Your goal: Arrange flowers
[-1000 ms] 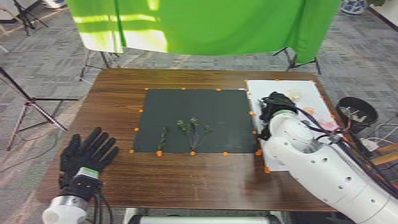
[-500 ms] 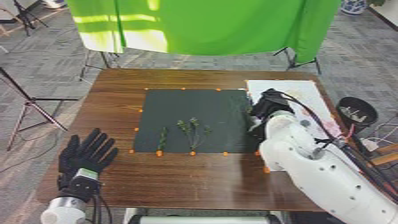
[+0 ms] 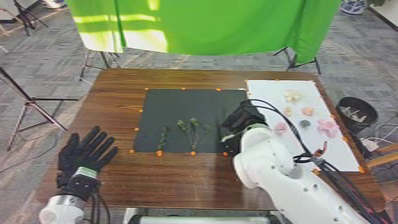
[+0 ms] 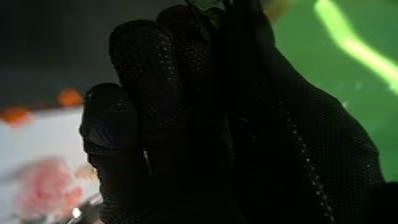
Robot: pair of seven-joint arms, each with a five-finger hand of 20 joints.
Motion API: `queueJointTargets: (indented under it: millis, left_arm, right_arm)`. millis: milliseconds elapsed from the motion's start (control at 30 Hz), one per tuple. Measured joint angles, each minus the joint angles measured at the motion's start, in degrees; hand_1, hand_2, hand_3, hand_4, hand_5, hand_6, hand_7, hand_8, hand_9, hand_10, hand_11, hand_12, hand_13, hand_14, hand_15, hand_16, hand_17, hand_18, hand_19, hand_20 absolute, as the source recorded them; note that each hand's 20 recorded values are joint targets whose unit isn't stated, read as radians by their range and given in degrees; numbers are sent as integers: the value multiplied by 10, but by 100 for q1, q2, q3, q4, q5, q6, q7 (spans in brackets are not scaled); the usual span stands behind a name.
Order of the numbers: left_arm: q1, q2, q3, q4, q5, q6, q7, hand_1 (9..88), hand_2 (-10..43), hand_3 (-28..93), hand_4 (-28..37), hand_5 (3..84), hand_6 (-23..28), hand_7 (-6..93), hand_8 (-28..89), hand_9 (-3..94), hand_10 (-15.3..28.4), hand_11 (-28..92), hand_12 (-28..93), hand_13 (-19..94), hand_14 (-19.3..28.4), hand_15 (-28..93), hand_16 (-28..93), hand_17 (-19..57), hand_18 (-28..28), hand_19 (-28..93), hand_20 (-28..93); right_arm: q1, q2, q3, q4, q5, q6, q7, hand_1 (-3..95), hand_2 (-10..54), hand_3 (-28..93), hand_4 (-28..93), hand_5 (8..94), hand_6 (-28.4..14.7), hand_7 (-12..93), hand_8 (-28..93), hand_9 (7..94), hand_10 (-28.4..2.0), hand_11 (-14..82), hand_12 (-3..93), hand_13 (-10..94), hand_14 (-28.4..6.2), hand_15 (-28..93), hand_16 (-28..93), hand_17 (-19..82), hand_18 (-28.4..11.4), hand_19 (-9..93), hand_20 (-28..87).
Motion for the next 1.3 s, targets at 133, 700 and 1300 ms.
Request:
queueJointTargets:
  millis: [133, 700, 1300]
  left_arm:
    - [-161, 24, 5, 63, 39, -6, 3, 232, 186, 675, -283, 366, 103, 86, -76, 263, 158, 211, 47, 186, 162, 314, -89, -74, 139, 324, 63]
    - [-325, 50, 71, 68, 102, -48, 59, 237, 186, 678, -283, 367, 101, 83, -76, 264, 156, 212, 47, 187, 163, 314, -87, -72, 138, 316, 65]
    - [-156, 14, 13, 52, 74, -38, 102, 237, 188, 679, -283, 372, 101, 88, -76, 269, 160, 216, 48, 190, 165, 317, -89, -74, 139, 321, 66]
  right_arm:
    - [-195, -57, -141, 10, -192, -94, 18, 605, -95, 730, -283, 866, -30, 190, 125, 898, -134, 92, 376, 783, -92, 497, 323, 420, -239, 930, 178]
    - [-274, -52, -212, 141, -412, -111, 90, 510, -95, 758, -281, 720, -54, 114, -83, 825, -161, 170, 252, 761, -123, 519, 221, 408, -242, 932, 122]
    - [-482, 242, -148, -60, -1108, -354, -106, 460, -52, 787, -257, 690, -61, 117, -74, 800, -173, 228, 185, 747, -129, 537, 197, 392, -237, 932, 128]
